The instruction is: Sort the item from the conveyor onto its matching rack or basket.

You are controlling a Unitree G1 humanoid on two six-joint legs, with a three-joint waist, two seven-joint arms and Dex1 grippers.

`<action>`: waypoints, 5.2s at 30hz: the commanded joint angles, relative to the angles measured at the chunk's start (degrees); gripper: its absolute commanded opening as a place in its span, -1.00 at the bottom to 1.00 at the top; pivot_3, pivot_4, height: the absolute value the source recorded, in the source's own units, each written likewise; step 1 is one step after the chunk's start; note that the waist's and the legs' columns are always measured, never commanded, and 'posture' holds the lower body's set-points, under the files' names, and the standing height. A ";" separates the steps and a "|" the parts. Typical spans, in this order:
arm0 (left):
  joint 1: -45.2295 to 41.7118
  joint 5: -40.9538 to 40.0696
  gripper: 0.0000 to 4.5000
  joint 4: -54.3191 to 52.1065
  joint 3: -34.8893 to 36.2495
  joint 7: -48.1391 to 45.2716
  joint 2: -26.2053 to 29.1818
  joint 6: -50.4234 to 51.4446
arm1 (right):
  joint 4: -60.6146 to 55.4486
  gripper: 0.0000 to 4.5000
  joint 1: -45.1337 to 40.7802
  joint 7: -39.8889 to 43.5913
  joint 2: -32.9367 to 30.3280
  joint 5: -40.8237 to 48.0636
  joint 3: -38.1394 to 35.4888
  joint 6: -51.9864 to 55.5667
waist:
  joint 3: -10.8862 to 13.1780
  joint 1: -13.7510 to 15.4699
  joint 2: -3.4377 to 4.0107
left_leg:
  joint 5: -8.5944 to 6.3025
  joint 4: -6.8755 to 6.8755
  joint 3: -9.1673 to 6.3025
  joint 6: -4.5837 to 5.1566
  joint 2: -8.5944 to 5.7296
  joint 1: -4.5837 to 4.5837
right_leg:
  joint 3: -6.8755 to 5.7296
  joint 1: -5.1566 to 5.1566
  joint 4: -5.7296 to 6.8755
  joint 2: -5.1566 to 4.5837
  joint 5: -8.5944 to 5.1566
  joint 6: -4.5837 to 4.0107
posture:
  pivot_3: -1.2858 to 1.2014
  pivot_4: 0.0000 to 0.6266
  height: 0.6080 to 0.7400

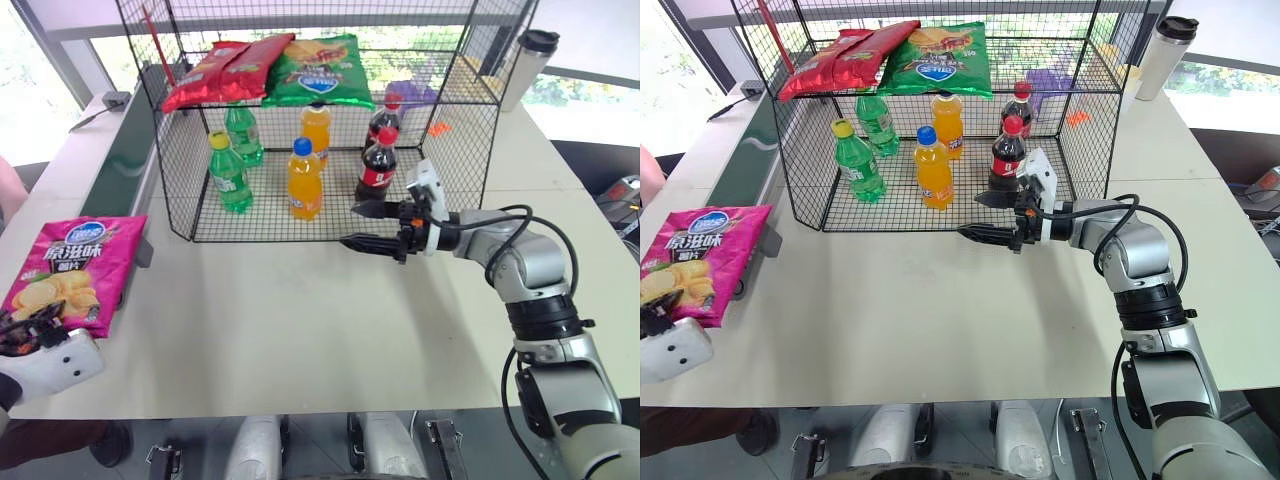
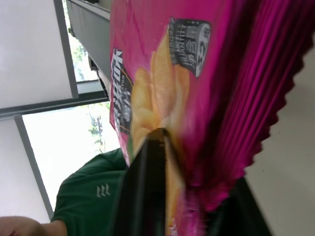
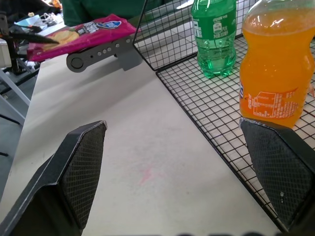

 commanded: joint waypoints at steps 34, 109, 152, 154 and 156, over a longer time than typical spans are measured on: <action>-59.46 -87.18 -0.99 24.62 14.41 -42.05 55.68 72.91 | -3.95 1.00 -5.03 -3.06 1.24 10.84 -12.27 3.05 | 0.15 -0.36 -0.08 | 0.00 0.49 -0.16 0.00 0.15 0.01 | -0.29 -0.10 0.89 0.61 -0.04 0.02 | 0.03 -0.52 1.00; -58.47 -89.92 0.60 18.36 4.60 -20.79 23.13 72.06 | -22.44 -1.00 -3.53 -22.77 -18.49 13.92 -27.64 -0.27 | 0.09 0.22 -0.19 | 0.00 0.73 0.21 0.00 0.70 -0.06 | 0.12 -0.22 0.88 0.96 0.04 -0.11 | 0.03 -0.52 1.00; -53.38 -97.62 0.62 11.95 -1.06 -6.91 10.44 65.47 | 5.69 -0.37 -13.67 -38.10 -14.46 -60.81 5.79 -39.70 | 0.08 -0.07 -0.20 | -0.02 0.79 1.19 0.04 0.72 -0.08 | 1.11 -0.79 1.02 1.05 0.20 -0.09 | 0.03 -0.52 1.00; -53.10 -97.73 0.62 11.93 -1.08 -6.73 10.35 65.28 | 5.69 0.03 -13.75 -38.15 -14.65 -61.13 5.76 -40.03 | 0.08 -0.11 -0.20 | -0.02 0.79 1.19 0.04 0.72 -0.08 | 1.11 -0.79 1.02 1.06 0.20 -0.09 | 0.03 -0.52 1.00; -52.83 -97.80 0.62 11.90 -1.24 -6.61 10.24 65.02 | 5.24 0.42 -13.56 -37.22 -14.88 -61.07 5.77 -39.96 | 0.08 -0.12 -0.20 | -0.02 0.79 1.19 0.04 0.72 -0.08 | 1.11 -0.79 1.02 1.06 0.20 -0.08 | 0.03 -0.52 1.00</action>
